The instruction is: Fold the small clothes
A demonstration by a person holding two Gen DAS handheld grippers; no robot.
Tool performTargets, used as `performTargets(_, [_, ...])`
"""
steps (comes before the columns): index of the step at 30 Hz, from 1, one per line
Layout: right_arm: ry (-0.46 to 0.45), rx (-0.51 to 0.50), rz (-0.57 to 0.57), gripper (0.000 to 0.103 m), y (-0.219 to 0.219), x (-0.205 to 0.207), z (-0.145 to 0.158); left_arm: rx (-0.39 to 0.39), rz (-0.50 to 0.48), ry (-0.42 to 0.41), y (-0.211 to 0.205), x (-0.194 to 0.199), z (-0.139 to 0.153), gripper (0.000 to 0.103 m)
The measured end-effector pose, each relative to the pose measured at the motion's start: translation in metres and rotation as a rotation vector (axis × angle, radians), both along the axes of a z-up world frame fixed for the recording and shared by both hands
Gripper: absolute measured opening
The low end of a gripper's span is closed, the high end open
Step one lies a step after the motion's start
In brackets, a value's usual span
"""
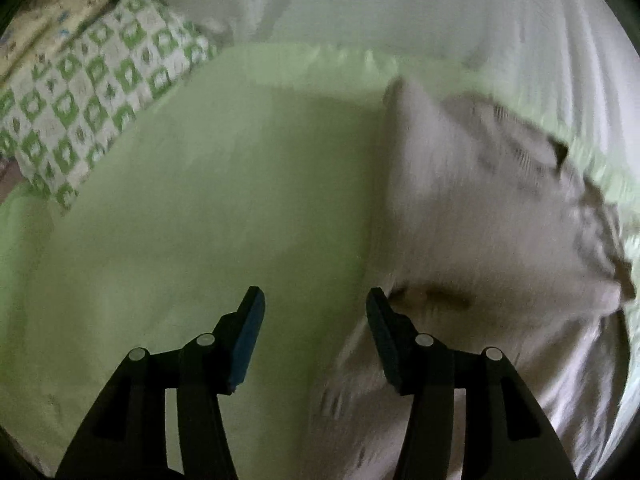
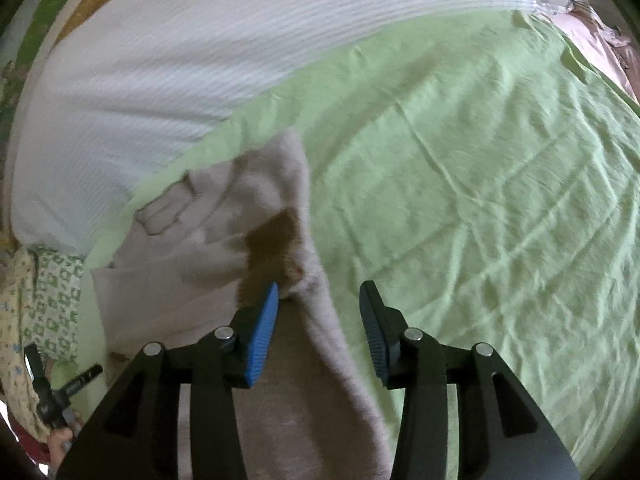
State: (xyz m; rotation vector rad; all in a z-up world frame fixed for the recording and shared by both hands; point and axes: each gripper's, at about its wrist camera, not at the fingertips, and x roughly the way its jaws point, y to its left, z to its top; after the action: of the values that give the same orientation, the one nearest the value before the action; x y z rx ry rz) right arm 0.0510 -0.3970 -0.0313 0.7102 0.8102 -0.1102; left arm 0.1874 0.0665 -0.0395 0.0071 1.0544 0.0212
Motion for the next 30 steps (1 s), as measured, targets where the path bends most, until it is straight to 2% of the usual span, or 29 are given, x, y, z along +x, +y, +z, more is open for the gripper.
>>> performTargets(3, [-0.051, 0.038, 0.052, 0.044, 0.019, 0.013, 0.012, -0.063, -0.023, -0.029, -0.008, 0.016, 0.017, 0.054])
performTargets(7, [-0.114, 0.113, 0.210, 0.044, 0.073, 0.065, 0.028, -0.142, -0.082, -0.031, -0.031, 0.029, 0.021, 0.055])
performTargets(11, [-0.168, 0.145, 0.423, 0.044, 0.147, 0.147, 0.056, -0.129, -0.182, -0.087, -0.064, 0.020, 0.011, 0.055])
performTargets(13, [-0.172, 0.133, 0.503, 0.044, 0.182, 0.185, 0.069, -0.094, -0.241, -0.103, -0.081, 0.016, 0.001, 0.055])
performTargets(15, [-0.131, 0.142, 0.590, 0.044, 0.217, 0.227, 0.074, -0.068, -0.271, -0.074, -0.091, 0.017, -0.015, 0.055])
performTargets(18, [-0.066, 0.141, 0.688, 0.045, 0.270, 0.278, 0.073, -0.113, -0.246, 0.002, -0.087, 0.020, -0.042, 0.055])
performTargets(21, [0.010, 0.110, 0.734, 0.045, 0.304, 0.309, 0.059, -0.139, -0.239, -0.017, -0.084, 0.016, -0.046, 0.055])
performTargets(24, [0.085, 0.133, 0.763, 0.045, 0.328, 0.333, 0.036, -0.114, -0.249, -0.016, -0.087, 0.014, -0.048, 0.056])
performTargets(25, [0.117, 0.144, 0.768, 0.042, 0.333, 0.338, 0.029, -0.111, -0.250, -0.016, -0.088, 0.014, -0.048, 0.056])
performTargets(26, [0.140, 0.170, 0.787, 0.033, 0.339, 0.344, 0.022, -0.110, -0.251, -0.016, -0.089, 0.014, -0.048, 0.057])
performTargets(27, [0.155, 0.178, 0.818, 0.006, 0.345, 0.349, 0.019, -0.108, -0.254, -0.017, -0.092, 0.015, -0.049, 0.058])
performTargets(29, [0.161, 0.140, 0.856, 0.003, 0.356, 0.354, 0.020, -0.112, -0.257, -0.016, -0.093, 0.015, -0.049, 0.058])
performTargets(30, [0.136, 0.097, 0.856, 0.003, 0.358, 0.354, 0.024, -0.123, -0.254, -0.015, -0.092, 0.015, -0.049, 0.058])
